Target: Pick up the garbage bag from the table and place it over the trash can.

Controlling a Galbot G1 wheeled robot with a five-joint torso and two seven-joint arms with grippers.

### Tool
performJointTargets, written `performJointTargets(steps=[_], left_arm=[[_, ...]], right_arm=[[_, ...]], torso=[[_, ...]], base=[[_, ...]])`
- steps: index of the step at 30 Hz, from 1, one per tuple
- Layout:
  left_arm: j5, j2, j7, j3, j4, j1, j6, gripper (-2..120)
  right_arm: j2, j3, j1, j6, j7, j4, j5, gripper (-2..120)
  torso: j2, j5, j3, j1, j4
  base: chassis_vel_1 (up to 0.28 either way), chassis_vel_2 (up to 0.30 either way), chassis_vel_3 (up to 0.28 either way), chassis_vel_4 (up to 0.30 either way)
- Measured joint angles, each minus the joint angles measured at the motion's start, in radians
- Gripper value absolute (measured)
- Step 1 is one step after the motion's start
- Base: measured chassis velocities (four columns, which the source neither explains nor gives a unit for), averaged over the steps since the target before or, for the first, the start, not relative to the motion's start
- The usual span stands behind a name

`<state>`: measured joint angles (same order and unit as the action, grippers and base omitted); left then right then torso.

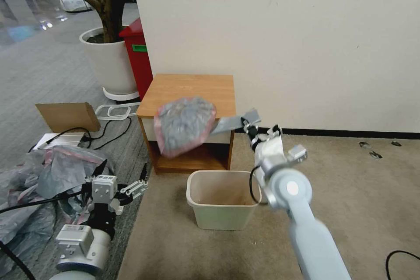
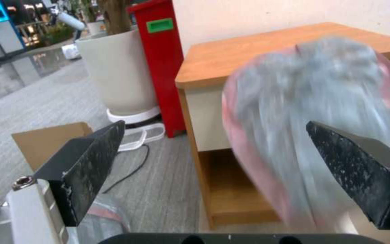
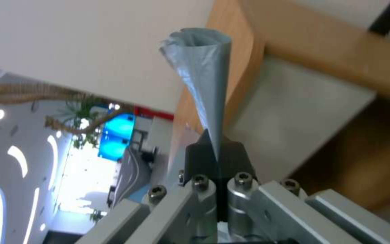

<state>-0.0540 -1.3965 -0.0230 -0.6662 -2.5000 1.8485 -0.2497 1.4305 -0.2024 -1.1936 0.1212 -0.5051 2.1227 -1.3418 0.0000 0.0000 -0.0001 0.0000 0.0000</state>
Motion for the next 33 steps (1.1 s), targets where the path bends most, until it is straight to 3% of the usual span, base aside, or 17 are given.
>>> performJointTargets(steps=[6, 24, 33], left_arm=[[0.012, -0.004, 0.0, 0.001, 0.0, -0.006, 0.014, 100], [0.015, 0.004, 0.001, 0.007, 0.0, -0.018, 0.024, 100], [0.012, 0.005, 0.002, 0.01, 0.0, -0.02, 0.024, 100]], right_arm=[[-0.01, 0.059, -0.103, 0.012, -0.038, 0.065, 0.052, 0], [-0.022, 0.011, -0.229, 0.029, -0.01, -0.023, 0.198, 0], [-0.029, 0.007, -0.267, 0.031, -0.041, -0.033, 0.275, 30]], torso=[[0.0, 0.0, 0.0, 0.0, 0.0001], [0.0, 0.0001, 0.0, 0.0, 0.0], [0.0, 0.0001, 0.0, 0.0, 0.0]], base=[[0.0, 0.0, 0.0, 0.0], [0.0, 0.0, 0.0, 0.0], [0.0, 0.0, 0.0, 0.0]])
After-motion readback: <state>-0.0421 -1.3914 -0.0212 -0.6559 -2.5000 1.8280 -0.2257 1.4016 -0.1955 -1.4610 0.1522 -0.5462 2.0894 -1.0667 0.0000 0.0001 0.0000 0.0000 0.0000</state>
